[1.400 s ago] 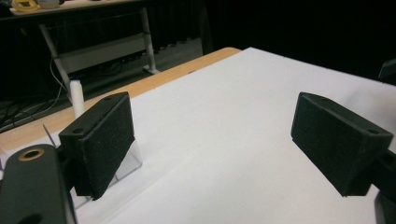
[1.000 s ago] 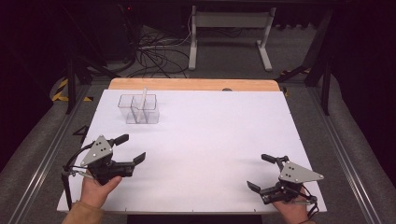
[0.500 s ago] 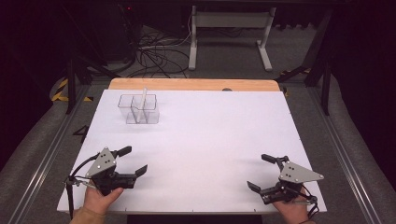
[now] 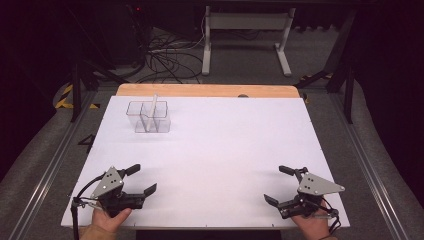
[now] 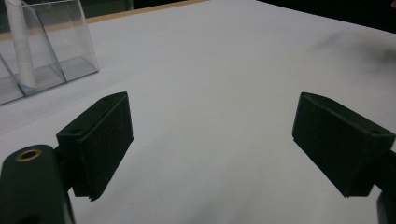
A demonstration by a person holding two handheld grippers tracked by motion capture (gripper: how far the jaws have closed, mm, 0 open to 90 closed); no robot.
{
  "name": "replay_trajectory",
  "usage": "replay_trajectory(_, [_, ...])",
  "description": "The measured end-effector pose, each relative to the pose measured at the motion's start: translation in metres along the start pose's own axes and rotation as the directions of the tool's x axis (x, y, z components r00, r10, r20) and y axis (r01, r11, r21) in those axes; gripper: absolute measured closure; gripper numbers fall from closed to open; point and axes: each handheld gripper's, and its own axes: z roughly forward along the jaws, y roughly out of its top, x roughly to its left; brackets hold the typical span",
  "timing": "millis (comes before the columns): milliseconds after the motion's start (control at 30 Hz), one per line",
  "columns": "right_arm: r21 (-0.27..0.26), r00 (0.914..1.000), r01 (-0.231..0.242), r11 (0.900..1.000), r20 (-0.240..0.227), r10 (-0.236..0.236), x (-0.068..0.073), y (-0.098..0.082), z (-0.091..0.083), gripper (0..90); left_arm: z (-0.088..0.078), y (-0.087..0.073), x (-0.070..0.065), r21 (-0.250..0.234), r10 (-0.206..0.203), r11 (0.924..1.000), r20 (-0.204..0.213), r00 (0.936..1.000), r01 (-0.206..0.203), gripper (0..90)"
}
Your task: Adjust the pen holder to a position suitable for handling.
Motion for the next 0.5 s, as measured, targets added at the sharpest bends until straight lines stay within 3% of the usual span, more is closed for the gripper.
replay_trajectory(167, [0.004, 1.0, -0.005, 1.0, -0.002, 0.005, -0.0013, -0.0008, 0.0014, 0.7, 0.0018, -0.0012, 0.0033, -0.004, -0.057, 0.9984, -0.021, 0.9982, 0.057, 13.1])
replay_trajectory(500, [0.004, 1.0, -0.008, 1.0, -0.004, 0.008, -0.0012, -0.0009, 0.0017, 0.7, 0.0005, -0.0005, 0.003, -0.007, -0.039, 0.9992, -0.04, 0.9985, 0.038, 13.2])
